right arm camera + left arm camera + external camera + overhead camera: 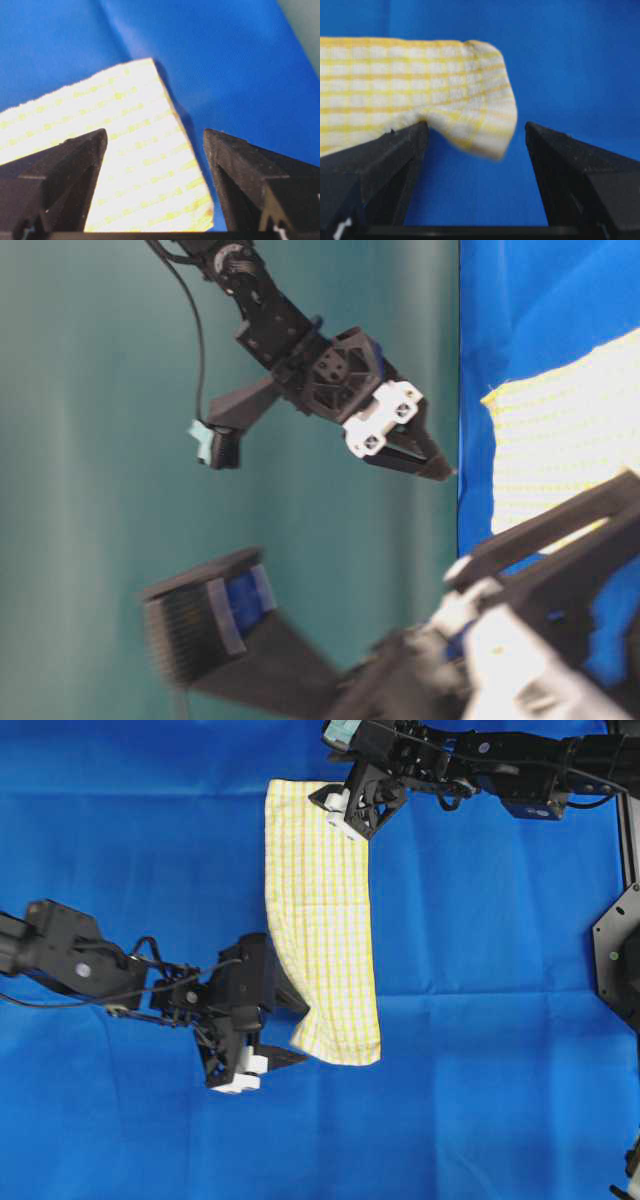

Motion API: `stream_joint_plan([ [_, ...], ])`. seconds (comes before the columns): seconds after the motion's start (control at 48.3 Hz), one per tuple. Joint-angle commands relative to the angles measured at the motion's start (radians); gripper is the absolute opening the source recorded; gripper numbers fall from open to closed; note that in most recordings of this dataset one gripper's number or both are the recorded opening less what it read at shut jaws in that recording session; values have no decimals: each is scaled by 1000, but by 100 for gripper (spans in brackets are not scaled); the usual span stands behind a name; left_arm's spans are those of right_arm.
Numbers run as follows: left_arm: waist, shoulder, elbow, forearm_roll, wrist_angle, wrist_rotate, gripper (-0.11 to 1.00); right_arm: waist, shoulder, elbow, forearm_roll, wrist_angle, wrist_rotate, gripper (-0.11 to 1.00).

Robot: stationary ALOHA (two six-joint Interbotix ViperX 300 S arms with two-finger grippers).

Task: Fold the yellow towel.
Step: 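Release the strip and move both grippers to its far end, then grasp the far end corners of the strip with both grippers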

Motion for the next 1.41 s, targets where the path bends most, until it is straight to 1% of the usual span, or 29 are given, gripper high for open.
stream_joint_plan([
  [0.0, 12, -104, 6, 5, 69, 5, 71, 2, -71, 3, -6, -3, -5, 74],
  [0.166, 57, -229, 46, 8, 140, 11, 71, 2, -164, 54, -6, -3, -6, 74],
  [0.352, 140, -325, 100, 12, 152, 17, 71, 3, -290, 146, -6, -9, -3, 74],
  [0.497, 204, -364, 140, 14, 147, 20, 71, 17, -391, 235, -6, -38, -3, 74],
  [0.622, 236, -374, 155, 14, 141, 29, 74, 61, -472, 319, -5, -74, -3, 74],
  [0.787, 253, -370, 158, 14, 110, 31, 83, 141, -535, 385, -3, -133, -2, 74],
  [0.87, 262, -364, 160, 14, 94, 31, 84, 161, -541, 397, -3, -150, -2, 74],
  [1.16, 293, -353, 158, 14, 92, 32, 84, 155, -534, 397, -6, -146, -5, 74],
  [1.243, 330, -344, 160, 14, 72, 32, 84, 132, -517, 388, -5, -144, -5, 74],
  [1.388, 428, -285, 160, 20, -8, 40, 84, 61, -443, 351, -5, -133, -5, 74],
])
